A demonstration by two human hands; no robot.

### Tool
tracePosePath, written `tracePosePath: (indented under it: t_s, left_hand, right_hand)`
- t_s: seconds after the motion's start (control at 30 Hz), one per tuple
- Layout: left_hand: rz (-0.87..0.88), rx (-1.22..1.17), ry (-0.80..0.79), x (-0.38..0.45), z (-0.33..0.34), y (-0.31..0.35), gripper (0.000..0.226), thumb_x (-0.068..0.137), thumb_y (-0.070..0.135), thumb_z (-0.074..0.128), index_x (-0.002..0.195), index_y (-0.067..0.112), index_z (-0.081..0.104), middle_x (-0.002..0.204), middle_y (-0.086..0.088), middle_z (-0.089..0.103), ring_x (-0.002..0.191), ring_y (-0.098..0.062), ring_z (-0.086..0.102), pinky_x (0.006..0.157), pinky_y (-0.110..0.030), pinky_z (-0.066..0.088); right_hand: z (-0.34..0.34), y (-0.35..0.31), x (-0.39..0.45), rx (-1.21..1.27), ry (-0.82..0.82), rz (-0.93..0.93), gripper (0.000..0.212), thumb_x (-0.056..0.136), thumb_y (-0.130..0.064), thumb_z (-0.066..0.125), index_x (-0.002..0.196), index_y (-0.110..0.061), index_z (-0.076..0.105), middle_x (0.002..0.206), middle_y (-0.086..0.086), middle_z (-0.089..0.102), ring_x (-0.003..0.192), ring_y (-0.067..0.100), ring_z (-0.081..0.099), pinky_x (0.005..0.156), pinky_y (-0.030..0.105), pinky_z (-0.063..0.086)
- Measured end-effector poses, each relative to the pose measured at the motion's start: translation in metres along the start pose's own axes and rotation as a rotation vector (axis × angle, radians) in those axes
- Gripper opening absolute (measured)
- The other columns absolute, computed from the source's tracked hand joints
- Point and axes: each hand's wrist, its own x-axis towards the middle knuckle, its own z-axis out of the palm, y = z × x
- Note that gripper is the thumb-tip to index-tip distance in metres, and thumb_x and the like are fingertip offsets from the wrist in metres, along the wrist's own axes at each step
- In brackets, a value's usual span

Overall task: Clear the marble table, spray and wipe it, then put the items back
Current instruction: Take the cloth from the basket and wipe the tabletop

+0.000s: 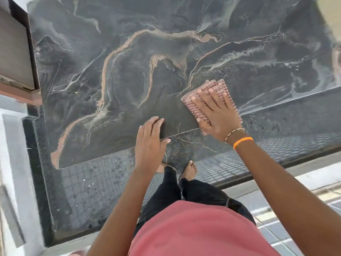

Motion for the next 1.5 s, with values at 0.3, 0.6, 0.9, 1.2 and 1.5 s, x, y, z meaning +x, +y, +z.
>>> tracePosePath:
  t_s: [0.3,0.6,0.9,1.2,1.5]
  left_hand:
    - [0.003,0.145,-0.072,0.026,0.016,0.022,0.072,0.079,0.03,0.07,0.141,0.014,0.038,0.15,-0.002,0.034,0.138,-0.022,0.031,0.116,-0.035,0.013]
    - [-0.072,0.101,-0.048,0.021,0.023,0.03,0.098,0.072,0.026,0.076,0.147,0.006,0.017,0.153,-0.009,0.028,0.142,-0.026,0.023,0.116,-0.044,0.011]
    - [0.022,0.225,-0.161,0.053,0.027,0.073,0.108,0.075,0.064,0.054,0.148,0.003,0.002,0.159,-0.011,0.002,0.146,-0.026,-0.003,0.117,-0.043,0.0]
    - [-0.005,0.229,-0.244,0.068,0.037,0.085,0.105,0.078,0.063,0.052,0.148,0.005,0.001,0.159,-0.011,-0.006,0.146,-0.024,-0.006,0.117,-0.039,0.005]
    - [0.006,0.283,-0.266,0.073,0.038,0.085,0.107,0.076,0.066,0.05,0.147,0.002,0.002,0.158,-0.013,-0.002,0.146,-0.026,-0.002,0.119,-0.032,0.006]
  right_hand:
    - [-0.004,0.036,-0.004,0.199,0.154,0.729,0.067,0.086,-0.046,0.027,0.149,-0.026,0.016,0.159,0.003,0.015,0.146,0.033,0.009,0.117,0.054,0.0]
    - [0.005,-0.07,0.024,0.14,-0.019,0.041,0.058,0.095,-0.04,0.03,0.149,-0.027,0.013,0.159,0.001,0.012,0.147,0.031,0.007,0.116,0.055,0.003]
    - [-0.017,0.037,0.066,0.08,0.022,0.086,0.057,0.094,-0.041,0.032,0.148,-0.032,0.015,0.159,-0.005,0.015,0.146,0.024,0.012,0.116,0.048,0.004]
    - [-0.022,0.134,0.015,0.151,0.131,0.632,0.063,0.089,-0.041,0.029,0.149,-0.027,0.016,0.159,0.0,0.014,0.146,0.031,0.01,0.117,0.054,0.003]
    - [-0.017,0.016,0.07,0.157,-0.015,0.188,0.058,0.094,-0.039,0.03,0.149,-0.03,0.013,0.16,0.0,0.008,0.147,0.03,0.003,0.116,0.057,0.001]
